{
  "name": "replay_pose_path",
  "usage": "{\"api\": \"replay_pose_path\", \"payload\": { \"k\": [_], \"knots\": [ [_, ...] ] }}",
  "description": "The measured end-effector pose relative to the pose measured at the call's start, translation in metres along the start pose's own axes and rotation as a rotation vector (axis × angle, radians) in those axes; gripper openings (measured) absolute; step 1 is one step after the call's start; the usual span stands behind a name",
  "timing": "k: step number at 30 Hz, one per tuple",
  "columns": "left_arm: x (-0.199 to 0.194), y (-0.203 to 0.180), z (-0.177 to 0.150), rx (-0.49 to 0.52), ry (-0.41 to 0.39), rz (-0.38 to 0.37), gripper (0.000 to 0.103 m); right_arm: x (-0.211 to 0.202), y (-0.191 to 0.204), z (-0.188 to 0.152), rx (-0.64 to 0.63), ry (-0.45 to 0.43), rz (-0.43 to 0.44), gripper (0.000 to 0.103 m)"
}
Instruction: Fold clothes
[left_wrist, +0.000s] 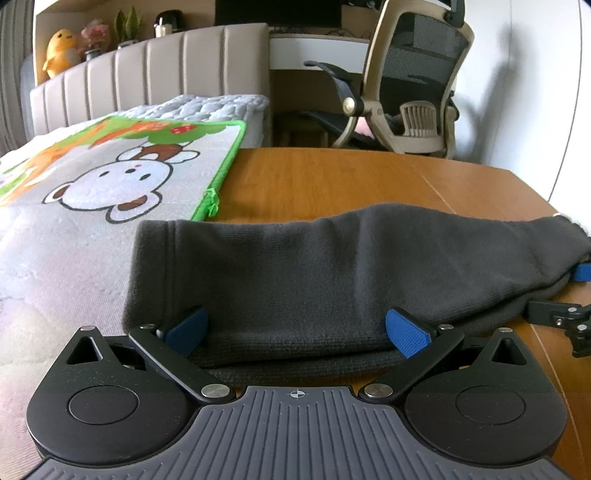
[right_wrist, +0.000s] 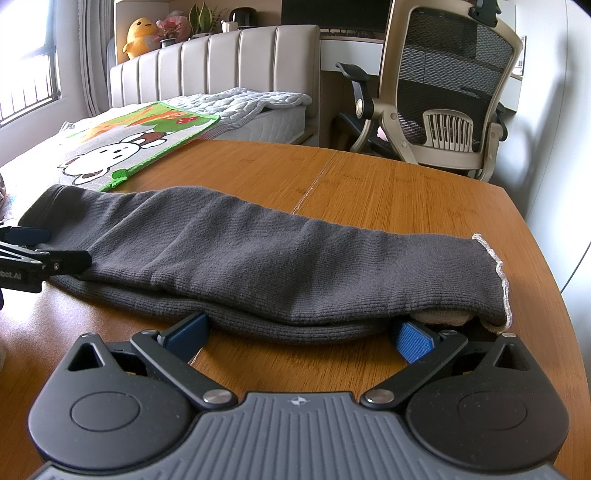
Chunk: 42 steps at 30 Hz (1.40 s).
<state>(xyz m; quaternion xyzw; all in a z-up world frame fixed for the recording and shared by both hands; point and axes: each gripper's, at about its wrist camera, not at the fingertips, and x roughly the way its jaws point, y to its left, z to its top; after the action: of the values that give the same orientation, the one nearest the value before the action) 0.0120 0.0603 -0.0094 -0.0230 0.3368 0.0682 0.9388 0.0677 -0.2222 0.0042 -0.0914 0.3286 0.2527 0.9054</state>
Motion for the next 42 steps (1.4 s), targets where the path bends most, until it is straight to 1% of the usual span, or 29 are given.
{"api": "replay_pose_path", "payload": {
  "k": [6, 10, 15, 17, 19, 22, 24, 25, 26, 28, 29, 31, 33, 35, 38, 40, 42],
  "knots": [
    [0.001, 0.0, 0.002, 0.008, 0.008, -0.005, 0.103, 0.0, 0.0, 0.0, 0.005, 0.0, -0.004, 0.103],
    [0.003, -0.001, 0.002, 0.006, 0.005, 0.0, 0.103, 0.001, 0.003, 0.001, 0.023, 0.001, -0.024, 0.103],
    [0.001, 0.001, 0.002, 0.001, -0.001, -0.005, 0.103, 0.001, 0.002, 0.004, 0.019, 0.033, -0.015, 0.103],
    [-0.007, 0.001, 0.001, -0.019, -0.044, 0.001, 0.103, 0.001, 0.002, 0.005, 0.018, 0.039, -0.012, 0.103],
    [-0.022, -0.004, -0.001, -0.027, -0.116, -0.016, 0.103, 0.0, 0.0, 0.005, 0.015, 0.046, -0.007, 0.103],
    [-0.049, -0.024, 0.002, 0.021, -0.229, -0.084, 0.103, -0.002, -0.008, 0.004, 0.017, 0.051, -0.006, 0.103],
    [-0.058, -0.042, 0.007, 0.067, -0.266, -0.147, 0.103, -0.007, -0.017, 0.001, 0.076, 0.029, -0.008, 0.103],
    [-0.058, -0.051, 0.01, 0.084, -0.262, -0.182, 0.103, -0.01, -0.023, -0.001, 0.119, 0.014, 0.003, 0.103],
    [-0.054, -0.058, 0.012, 0.093, -0.241, -0.217, 0.103, -0.015, -0.031, -0.004, 0.171, -0.006, 0.025, 0.103],
    [-0.037, -0.07, 0.012, 0.088, -0.18, -0.249, 0.103, -0.025, -0.045, -0.01, 0.265, -0.042, 0.07, 0.103],
    [-0.028, -0.075, 0.013, 0.084, -0.149, -0.261, 0.103, -0.029, -0.049, -0.013, 0.281, -0.051, 0.075, 0.103],
    [-0.01, -0.081, 0.009, 0.057, -0.08, -0.269, 0.103, -0.039, -0.051, -0.014, 0.253, -0.088, 0.054, 0.103],
    [-0.003, -0.083, 0.007, 0.048, -0.047, -0.271, 0.103, -0.047, -0.051, -0.01, 0.205, -0.134, 0.039, 0.103],
    [0.002, -0.084, 0.004, 0.045, -0.02, -0.275, 0.103, -0.05, -0.053, 0.0, 0.192, -0.167, 0.058, 0.103],
    [0.0, -0.081, 0.0, 0.057, -0.012, -0.281, 0.103, -0.038, -0.059, 0.018, 0.26, -0.164, 0.156, 0.103],
    [-0.003, -0.078, -0.003, 0.069, -0.01, -0.284, 0.103, -0.02, -0.065, 0.028, 0.342, -0.131, 0.226, 0.103],
    [-0.006, -0.075, -0.005, 0.075, -0.009, -0.285, 0.103, 0.001, -0.074, 0.032, 0.455, -0.088, 0.262, 0.103]
  ]
}}
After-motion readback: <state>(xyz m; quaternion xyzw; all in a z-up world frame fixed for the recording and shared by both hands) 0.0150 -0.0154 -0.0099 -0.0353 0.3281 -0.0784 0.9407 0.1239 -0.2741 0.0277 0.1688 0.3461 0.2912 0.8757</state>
